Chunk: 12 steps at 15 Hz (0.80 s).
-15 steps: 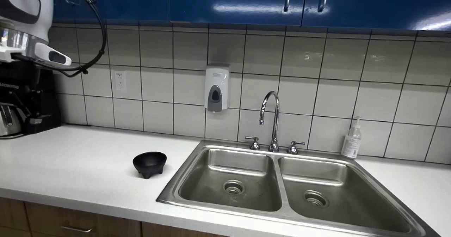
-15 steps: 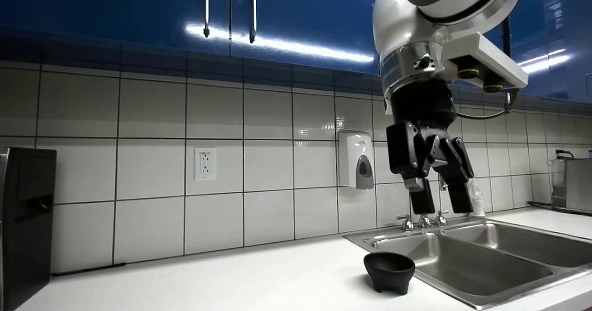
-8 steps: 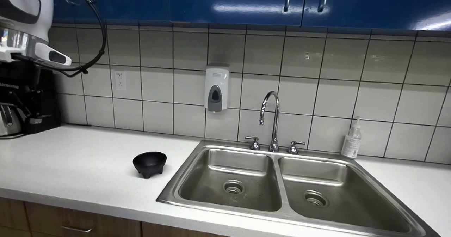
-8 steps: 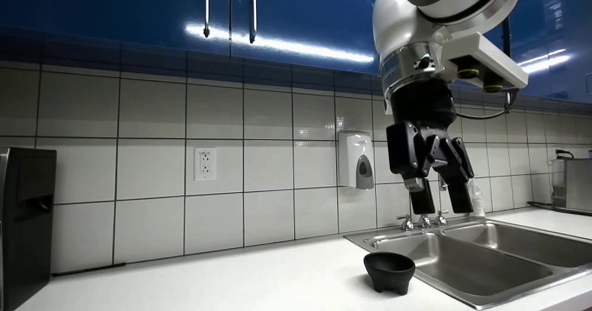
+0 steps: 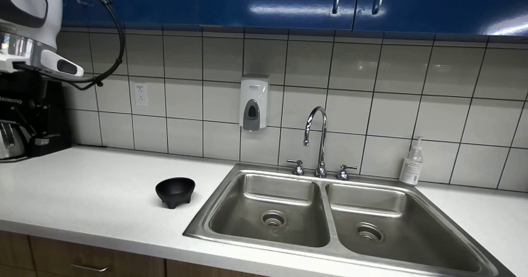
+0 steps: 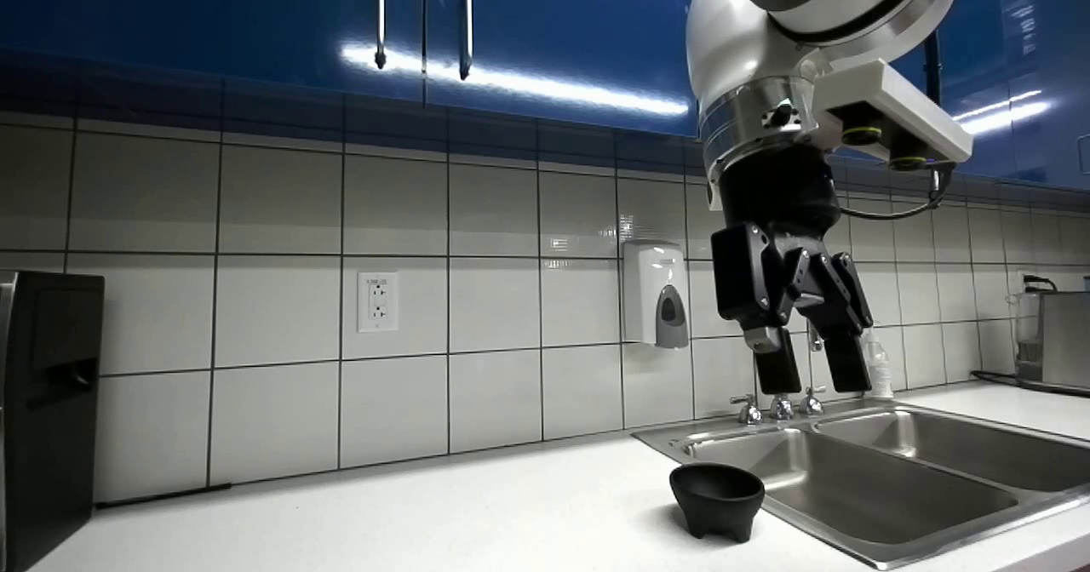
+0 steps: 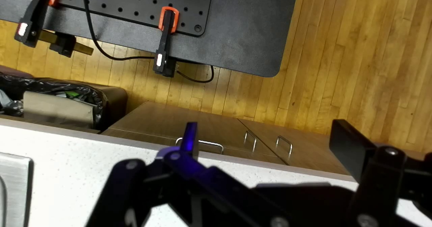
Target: Put the bowl in the sink
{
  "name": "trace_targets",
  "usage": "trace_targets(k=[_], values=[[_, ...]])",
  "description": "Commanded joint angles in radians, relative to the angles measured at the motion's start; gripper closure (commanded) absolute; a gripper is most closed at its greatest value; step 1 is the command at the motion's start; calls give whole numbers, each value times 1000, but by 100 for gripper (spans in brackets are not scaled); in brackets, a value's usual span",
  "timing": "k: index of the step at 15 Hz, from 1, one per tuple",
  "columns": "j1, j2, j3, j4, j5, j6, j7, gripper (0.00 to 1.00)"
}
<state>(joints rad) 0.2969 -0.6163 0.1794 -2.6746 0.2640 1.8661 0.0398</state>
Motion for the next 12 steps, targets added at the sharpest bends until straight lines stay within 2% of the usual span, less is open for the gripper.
trace_targets(k=[1, 10, 12], values=[[-10, -1, 9, 2, 5, -4, -4, 0], [-10, -1, 9, 2, 5, -4, -4, 0], [-37, 1, 57, -16, -74, 79, 40, 0]])
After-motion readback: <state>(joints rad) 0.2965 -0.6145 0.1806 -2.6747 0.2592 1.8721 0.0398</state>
